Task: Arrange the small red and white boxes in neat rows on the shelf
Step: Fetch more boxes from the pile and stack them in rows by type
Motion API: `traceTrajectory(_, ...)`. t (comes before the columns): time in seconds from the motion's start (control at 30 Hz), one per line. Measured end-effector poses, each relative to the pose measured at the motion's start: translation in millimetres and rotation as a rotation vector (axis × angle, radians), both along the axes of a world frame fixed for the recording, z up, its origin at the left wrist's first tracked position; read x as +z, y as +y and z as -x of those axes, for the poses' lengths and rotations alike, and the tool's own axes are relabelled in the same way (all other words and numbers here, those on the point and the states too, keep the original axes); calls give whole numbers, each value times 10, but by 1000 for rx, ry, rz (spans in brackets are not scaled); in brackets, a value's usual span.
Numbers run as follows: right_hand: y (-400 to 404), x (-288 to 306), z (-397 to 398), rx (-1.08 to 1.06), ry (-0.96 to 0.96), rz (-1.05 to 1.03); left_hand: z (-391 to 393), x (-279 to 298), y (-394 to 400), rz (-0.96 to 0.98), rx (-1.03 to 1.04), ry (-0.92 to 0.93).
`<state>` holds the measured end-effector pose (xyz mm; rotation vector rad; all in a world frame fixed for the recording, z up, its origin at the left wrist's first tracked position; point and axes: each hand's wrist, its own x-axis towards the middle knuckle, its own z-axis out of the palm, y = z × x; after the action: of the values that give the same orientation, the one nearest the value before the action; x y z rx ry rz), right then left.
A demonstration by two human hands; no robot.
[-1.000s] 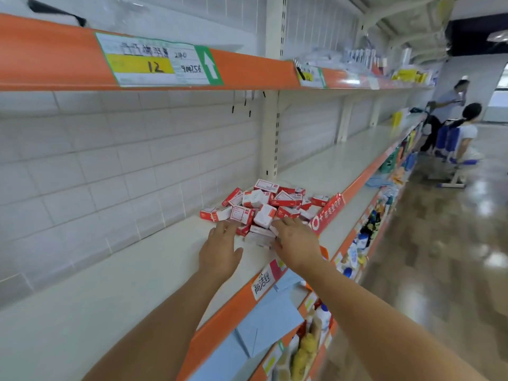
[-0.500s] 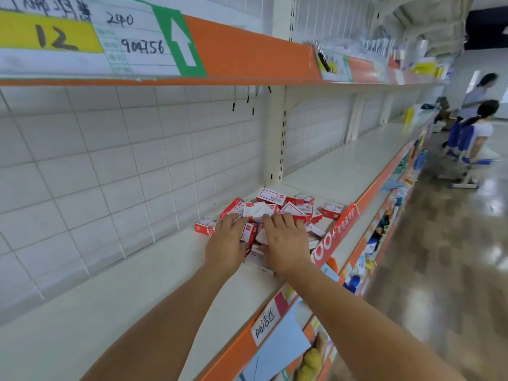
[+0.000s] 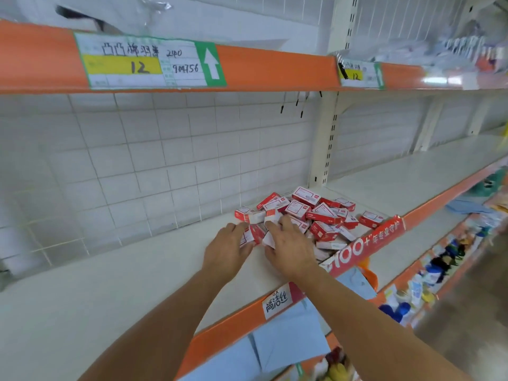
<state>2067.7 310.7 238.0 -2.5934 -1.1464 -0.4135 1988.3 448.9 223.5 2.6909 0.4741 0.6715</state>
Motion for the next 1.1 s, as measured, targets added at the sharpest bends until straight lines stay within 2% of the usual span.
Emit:
traceTrajectory(0.2,301,-134,461,242,80,5,884,-4,98,59,203,-20)
traceTrajectory(0.53,914,-132,1664,539,97,-2,2506,30,314,50,552,-6)
traceTrajectory(0.8,1398,-61,2994,710,112,-21,3998,54,446,51,713,-24)
traceTrajectory(1.1,1954,-110,4639,864,134,-21,5756,25,668,19,855,37)
